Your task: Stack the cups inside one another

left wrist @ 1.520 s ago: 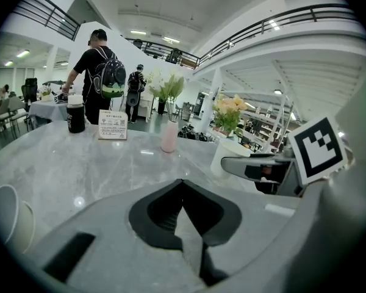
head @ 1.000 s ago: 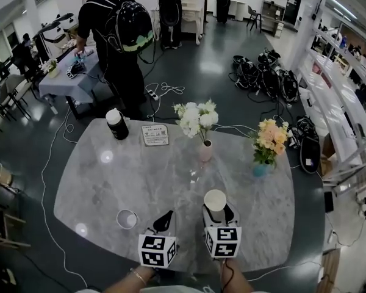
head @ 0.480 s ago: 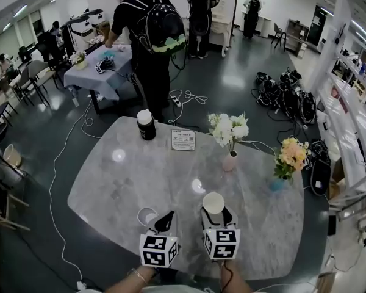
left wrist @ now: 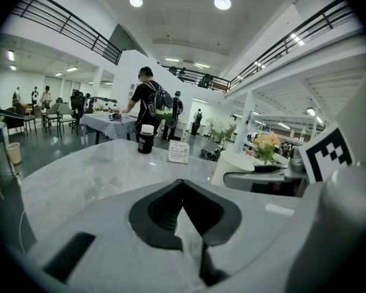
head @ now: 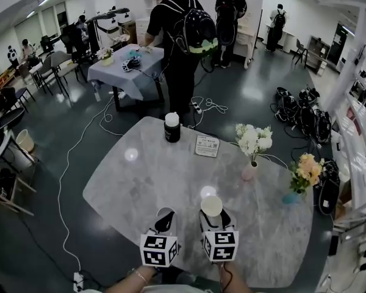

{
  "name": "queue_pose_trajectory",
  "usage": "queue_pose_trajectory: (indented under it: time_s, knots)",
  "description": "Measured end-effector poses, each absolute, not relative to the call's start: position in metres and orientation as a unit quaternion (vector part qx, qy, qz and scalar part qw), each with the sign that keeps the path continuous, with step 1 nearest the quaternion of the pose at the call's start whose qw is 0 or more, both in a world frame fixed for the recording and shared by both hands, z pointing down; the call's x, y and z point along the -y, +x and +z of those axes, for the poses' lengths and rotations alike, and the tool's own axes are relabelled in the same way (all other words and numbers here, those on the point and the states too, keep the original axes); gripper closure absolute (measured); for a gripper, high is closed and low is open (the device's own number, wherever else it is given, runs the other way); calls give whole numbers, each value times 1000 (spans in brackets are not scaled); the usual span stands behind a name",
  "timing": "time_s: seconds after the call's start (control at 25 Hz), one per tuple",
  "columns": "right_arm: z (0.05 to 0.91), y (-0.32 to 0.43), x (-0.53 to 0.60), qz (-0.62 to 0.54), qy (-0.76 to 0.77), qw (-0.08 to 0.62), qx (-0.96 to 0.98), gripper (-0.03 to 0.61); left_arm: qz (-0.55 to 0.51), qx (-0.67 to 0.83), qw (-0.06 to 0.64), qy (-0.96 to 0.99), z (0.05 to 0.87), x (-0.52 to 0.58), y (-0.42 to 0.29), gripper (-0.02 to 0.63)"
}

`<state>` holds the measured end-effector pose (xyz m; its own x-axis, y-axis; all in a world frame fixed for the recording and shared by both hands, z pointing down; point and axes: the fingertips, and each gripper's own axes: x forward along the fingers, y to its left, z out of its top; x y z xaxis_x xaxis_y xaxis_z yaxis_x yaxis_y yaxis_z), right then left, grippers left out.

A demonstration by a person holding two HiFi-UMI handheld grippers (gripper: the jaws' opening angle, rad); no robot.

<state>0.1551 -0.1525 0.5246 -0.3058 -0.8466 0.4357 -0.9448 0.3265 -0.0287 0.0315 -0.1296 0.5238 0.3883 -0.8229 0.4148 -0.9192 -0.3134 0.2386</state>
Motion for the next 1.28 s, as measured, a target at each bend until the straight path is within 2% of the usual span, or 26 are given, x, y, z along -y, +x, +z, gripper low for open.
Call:
queue_pose_trajectory:
  time_s: [0.76, 1.28]
  knots:
    - [526, 48, 149, 129, 466, 187, 855, 328, 94, 618, 236, 744, 533, 108, -57, 618]
    - [535, 17, 127, 131, 424, 198, 874, 328, 85, 640, 249, 722, 542, 98, -81, 618]
